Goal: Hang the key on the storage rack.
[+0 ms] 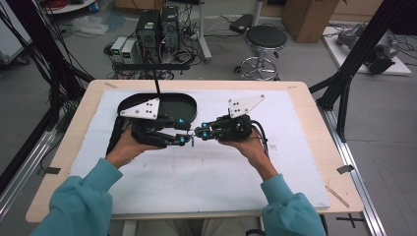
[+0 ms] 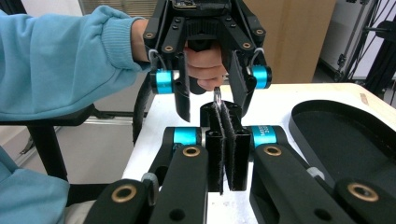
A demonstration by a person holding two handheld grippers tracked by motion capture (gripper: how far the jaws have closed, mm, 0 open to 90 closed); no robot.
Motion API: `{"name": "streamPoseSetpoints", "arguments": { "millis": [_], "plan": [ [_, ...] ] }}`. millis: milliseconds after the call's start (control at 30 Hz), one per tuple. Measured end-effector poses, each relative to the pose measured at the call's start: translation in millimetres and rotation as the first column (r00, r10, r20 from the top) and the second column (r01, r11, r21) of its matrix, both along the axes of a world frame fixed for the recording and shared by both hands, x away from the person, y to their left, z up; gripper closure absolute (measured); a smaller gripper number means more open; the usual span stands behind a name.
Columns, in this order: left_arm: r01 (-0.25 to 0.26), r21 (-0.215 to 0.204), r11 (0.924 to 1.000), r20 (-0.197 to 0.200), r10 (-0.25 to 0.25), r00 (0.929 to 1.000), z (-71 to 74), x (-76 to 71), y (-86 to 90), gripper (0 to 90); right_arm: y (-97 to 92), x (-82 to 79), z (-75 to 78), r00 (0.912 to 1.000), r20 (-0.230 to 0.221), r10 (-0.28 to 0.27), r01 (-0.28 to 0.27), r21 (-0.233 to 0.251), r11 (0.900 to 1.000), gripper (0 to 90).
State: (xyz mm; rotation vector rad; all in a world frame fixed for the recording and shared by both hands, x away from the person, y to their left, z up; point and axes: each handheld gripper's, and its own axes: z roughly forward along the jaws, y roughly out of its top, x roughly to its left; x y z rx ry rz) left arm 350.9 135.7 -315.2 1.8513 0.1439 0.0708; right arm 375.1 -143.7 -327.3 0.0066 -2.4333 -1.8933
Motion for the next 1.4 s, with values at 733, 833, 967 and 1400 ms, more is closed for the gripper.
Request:
{"name": "streamPoseSetpoints", "arguments": {
  "millis": [733, 833, 967, 1400],
  "plan": [
    [0.004, 0.004, 1.0000, -0.045, -0.004, 0.9990, 0.7, 0.1, -0.9, 83.6, -0.5, -0.9, 0.5, 1.0000, -0.004, 0.007, -0.007, -0.005, 1.0000, 89.1],
    [0.002, 0.003, 1.0000, -0.044, -0.002, 0.9990, 0.8, 0.6, -1.0, 86.1, -0.1, -0.9, 0.1, 1.0000, -0.004, 0.007, -0.007, -0.005, 1.0000, 89.1],
    [0.001, 0.003, 1.0000, -0.027, -0.001, 0.9996, 1.0, -0.5, -1.8, 87.2, -0.7, -0.2, 0.0, 0.9999, -0.012, 0.011, -0.011, -0.002, 0.9999, 89.1],
    [-0.014, 0.011, 0.9998, -0.022, 0.014, 0.9997, 2.8, -3.7, -1.4, 88.7, 0.9, -2.0, -0.1, 0.9993, 0.006, -0.036, 0.036, 0.023, 0.9991, 52.1]
  ]
}}
